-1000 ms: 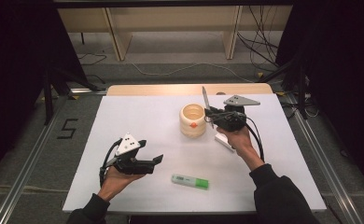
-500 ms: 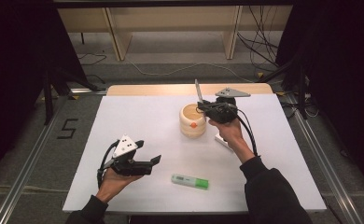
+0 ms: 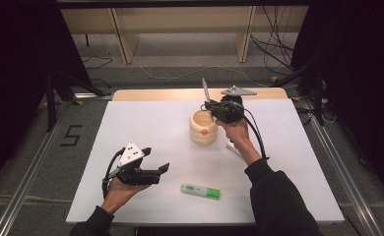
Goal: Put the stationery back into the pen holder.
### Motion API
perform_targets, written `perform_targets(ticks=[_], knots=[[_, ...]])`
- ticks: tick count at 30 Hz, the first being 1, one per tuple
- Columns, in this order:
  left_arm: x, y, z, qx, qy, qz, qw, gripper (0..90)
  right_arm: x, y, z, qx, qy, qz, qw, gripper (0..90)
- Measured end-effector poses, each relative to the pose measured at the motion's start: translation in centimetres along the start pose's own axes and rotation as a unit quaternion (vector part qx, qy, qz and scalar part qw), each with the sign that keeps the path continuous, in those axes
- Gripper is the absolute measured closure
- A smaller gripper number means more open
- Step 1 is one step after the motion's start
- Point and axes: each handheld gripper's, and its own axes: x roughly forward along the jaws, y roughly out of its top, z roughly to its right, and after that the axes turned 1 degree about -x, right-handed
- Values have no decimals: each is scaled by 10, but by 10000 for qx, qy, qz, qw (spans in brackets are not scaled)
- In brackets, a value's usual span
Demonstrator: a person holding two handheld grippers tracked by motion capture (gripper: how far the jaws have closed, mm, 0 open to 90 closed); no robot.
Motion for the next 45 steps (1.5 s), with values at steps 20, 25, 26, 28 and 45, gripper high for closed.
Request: perform_targets(ticks=[20,25,26,28,45], knots=[[0,0,1,-31,-13,97,9999,158,25,-6,-2,85,-93,-120,9998,794],[0,0,0,-18,-12,78,10000,158,28,-9,-2,106,-103,-196,9997,793],[0,0,0,-19,-11,78,10000,158,28,-10,-2,102,-102,-214,9997,793],[0,0,0,-15,-2,65,10000,158,29,-12,-2,114,-97,-234,9996,793],[0,0,-1,-38,2,57,10000,159,30,-21,-2,130,-75,-373,9992,686]])
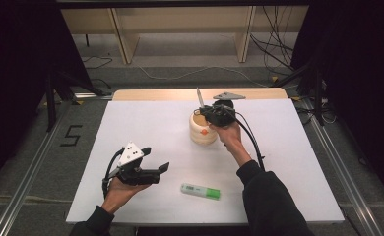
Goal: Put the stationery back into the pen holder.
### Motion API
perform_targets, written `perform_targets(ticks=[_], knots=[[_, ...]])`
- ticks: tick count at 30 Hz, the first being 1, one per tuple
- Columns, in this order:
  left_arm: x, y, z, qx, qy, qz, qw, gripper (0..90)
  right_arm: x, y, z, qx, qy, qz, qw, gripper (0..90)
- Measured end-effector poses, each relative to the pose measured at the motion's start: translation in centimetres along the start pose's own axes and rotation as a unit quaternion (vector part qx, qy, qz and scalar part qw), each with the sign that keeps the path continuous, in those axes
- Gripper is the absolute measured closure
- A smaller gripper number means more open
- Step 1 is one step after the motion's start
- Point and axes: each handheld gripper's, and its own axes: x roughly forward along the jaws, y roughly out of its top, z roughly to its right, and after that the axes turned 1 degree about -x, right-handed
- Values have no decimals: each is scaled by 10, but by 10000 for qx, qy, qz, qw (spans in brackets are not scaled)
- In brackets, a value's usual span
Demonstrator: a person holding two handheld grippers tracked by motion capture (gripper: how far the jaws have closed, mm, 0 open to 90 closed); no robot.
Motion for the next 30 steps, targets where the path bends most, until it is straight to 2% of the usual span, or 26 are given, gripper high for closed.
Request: perform_targets(ticks=[2,4,6,9,11,15,18,24,30], knots=[[0,0,0,17,3,-1,10000,159,-1,0,1,42,15,-62,10000,592],[0,0,0,0,-4,-1,10000,159,-4,2,2,78,68,-9,9999,563],[0,0,0,4,-4,-7,10000,159,-9,4,4,136,103,28,9998,477],[0,0,0,0,-8,-1,10000,159,-18,8,7,139,152,43,9998,454],[0,0,0,-7,-8,-2,10000,159,-25,10,9,71,161,59,9998,408],[1,0,0,-19,-10,-11,10000,159,-41,13,14,-121,212,-70,9997,367],[1,0,0,-13,-7,-29,10000,159,-52,13,18,-222,289,-273,9990,333],[1,-1,0,-15,-12,-41,10000,158,-69,7,26,-393,223,-699,9965,290],[2,-1,0,-24,-16,-32,10000,158,-79,-4,30,-512,174,-937,9941,286]])
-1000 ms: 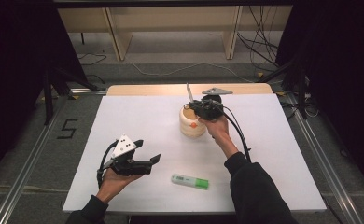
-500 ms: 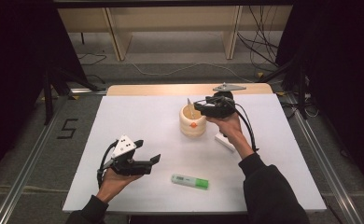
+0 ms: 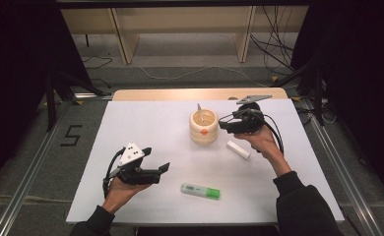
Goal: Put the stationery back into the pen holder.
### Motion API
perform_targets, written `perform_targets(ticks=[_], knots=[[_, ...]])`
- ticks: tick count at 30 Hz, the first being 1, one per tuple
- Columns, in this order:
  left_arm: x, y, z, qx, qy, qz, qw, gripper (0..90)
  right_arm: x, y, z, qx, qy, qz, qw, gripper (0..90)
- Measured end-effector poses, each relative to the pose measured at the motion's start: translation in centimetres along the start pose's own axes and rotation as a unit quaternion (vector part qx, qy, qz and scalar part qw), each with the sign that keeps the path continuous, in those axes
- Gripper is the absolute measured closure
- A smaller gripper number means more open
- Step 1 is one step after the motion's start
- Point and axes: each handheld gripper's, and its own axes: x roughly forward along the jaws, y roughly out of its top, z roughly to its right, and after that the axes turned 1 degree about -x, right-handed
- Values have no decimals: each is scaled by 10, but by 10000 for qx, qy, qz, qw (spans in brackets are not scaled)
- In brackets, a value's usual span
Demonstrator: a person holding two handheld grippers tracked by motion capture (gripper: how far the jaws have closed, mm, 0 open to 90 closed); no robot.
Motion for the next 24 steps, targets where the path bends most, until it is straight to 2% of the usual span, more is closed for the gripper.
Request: perform_targets(ticks=[5,11,12,18,24], knots=[[0,0,0,0,3,-8,10000,158,-7,-10,0,-111,-76,-168,9998,277],[0,0,0,18,-2,-13,10000,158,-14,-27,4,-7,-30,-244,9997,276],[0,0,0,42,5,-31,10000,158,-15,-29,5,-73,-38,-323,9994,276],[1,0,1,47,-30,-44,10000,156,-15,-38,9,-135,-80,-632,9979,276],[0,0,1,63,-51,-18,10000,155,-10,-43,10,-203,-21,-1117,9935,270]])
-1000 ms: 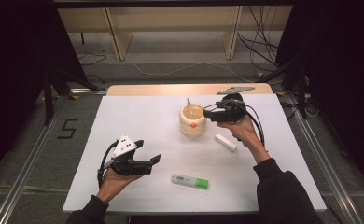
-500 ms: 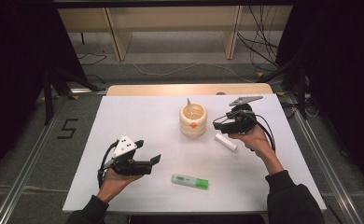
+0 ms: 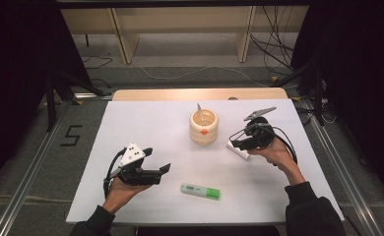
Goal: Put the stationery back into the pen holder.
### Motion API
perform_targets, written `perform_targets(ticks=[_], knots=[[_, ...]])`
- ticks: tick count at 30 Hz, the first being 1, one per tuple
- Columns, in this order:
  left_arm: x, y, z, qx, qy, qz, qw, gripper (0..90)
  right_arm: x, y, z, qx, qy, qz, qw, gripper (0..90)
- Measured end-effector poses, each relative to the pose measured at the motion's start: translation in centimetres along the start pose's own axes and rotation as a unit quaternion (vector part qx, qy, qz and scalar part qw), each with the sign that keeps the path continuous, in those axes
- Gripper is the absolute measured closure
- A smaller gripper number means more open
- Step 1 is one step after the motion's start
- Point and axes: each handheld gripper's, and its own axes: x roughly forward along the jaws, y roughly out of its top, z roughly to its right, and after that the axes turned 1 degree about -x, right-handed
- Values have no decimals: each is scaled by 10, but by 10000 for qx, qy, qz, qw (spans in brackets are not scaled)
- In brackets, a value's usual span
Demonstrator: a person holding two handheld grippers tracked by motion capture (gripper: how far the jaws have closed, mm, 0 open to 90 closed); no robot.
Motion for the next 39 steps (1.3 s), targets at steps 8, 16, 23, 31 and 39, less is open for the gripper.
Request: perform_targets(ticks=[8,16,23,31,39], knots=[[0,0,1,13,-3,-11,10000,156,8,-3,3,-96,28,-451,9989,276],[0,0,1,31,1,-13,10000,155,15,-6,5,-96,-47,-760,9970,285],[0,0,1,35,-2,-21,10000,155,19,-7,6,-145,-71,-937,9955,294],[1,-1,1,39,5,-41,10000,155,24,-8,6,-148,-117,-1149,9932,316],[0,0,1,27,14,-26,10000,155,30,-10,6,-148,-195,-1378,9902,354]])
